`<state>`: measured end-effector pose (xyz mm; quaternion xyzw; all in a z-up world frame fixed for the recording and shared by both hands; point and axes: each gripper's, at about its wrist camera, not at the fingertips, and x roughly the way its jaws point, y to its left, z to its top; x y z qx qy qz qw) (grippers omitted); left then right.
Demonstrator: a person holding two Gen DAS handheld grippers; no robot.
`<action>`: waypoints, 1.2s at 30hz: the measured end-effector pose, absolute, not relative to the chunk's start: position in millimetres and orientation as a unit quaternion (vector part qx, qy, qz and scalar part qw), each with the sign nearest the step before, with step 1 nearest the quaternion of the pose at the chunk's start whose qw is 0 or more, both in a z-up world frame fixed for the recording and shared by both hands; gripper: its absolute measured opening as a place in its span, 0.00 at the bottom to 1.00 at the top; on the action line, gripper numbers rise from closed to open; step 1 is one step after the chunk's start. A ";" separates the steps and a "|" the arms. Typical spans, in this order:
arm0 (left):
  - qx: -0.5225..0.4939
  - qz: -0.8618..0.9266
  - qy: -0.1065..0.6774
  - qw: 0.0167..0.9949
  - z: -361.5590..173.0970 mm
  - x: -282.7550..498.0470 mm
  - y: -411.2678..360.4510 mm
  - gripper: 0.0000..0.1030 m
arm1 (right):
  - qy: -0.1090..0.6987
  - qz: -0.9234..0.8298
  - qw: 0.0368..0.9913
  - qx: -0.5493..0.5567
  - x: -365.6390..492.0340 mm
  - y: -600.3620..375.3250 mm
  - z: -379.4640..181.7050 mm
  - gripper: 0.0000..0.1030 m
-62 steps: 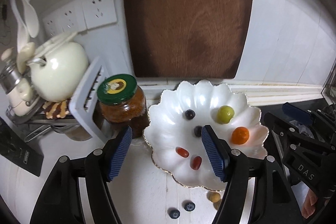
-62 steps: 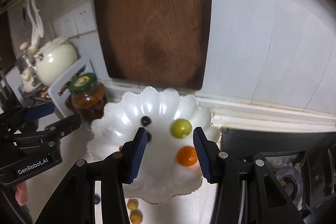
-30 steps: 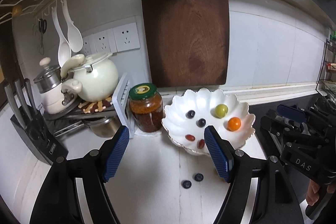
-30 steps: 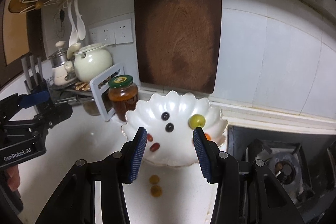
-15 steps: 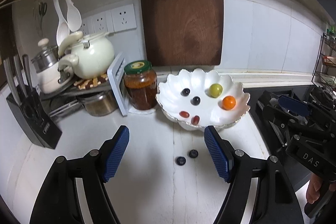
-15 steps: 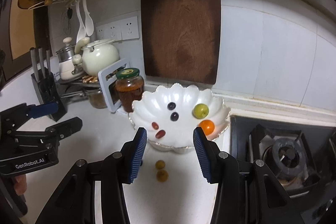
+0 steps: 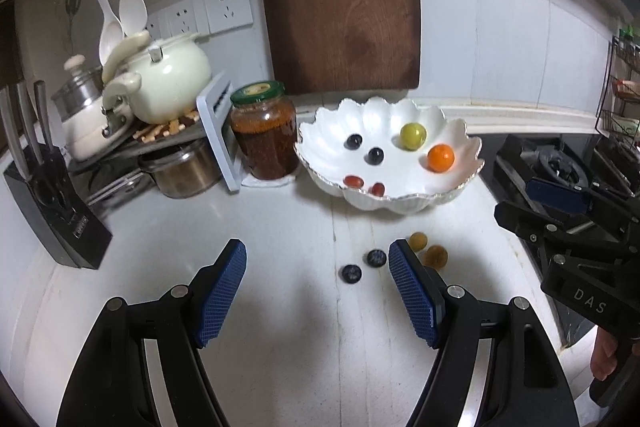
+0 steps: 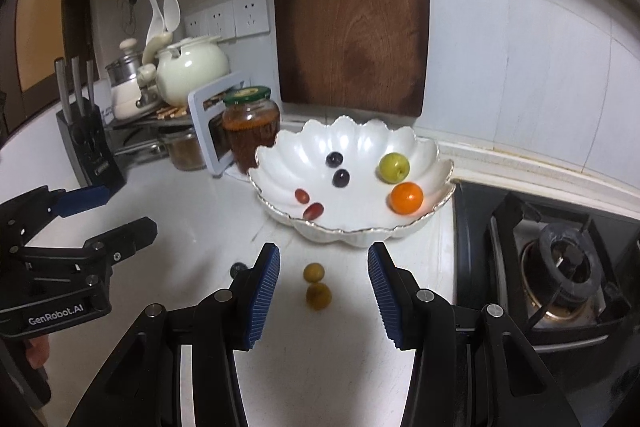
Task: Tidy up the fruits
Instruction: 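Move the right tool toward a kumquat and the left tool toward a blueberry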
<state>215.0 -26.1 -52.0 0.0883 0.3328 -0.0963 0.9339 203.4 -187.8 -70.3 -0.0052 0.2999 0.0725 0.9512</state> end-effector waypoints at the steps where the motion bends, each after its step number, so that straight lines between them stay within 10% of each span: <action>1: 0.088 -0.098 0.336 0.933 -54.7 216.1 -25.9 0.71 | 0.302 0.072 0.951 -0.004 204.1 -187.4 -71.7 0.46; 36: 0.122 -0.158 0.392 0.898 -147.0 271.5 -42.8 0.62 | 0.387 0.045 0.921 0.027 255.1 -178.4 -151.6 0.46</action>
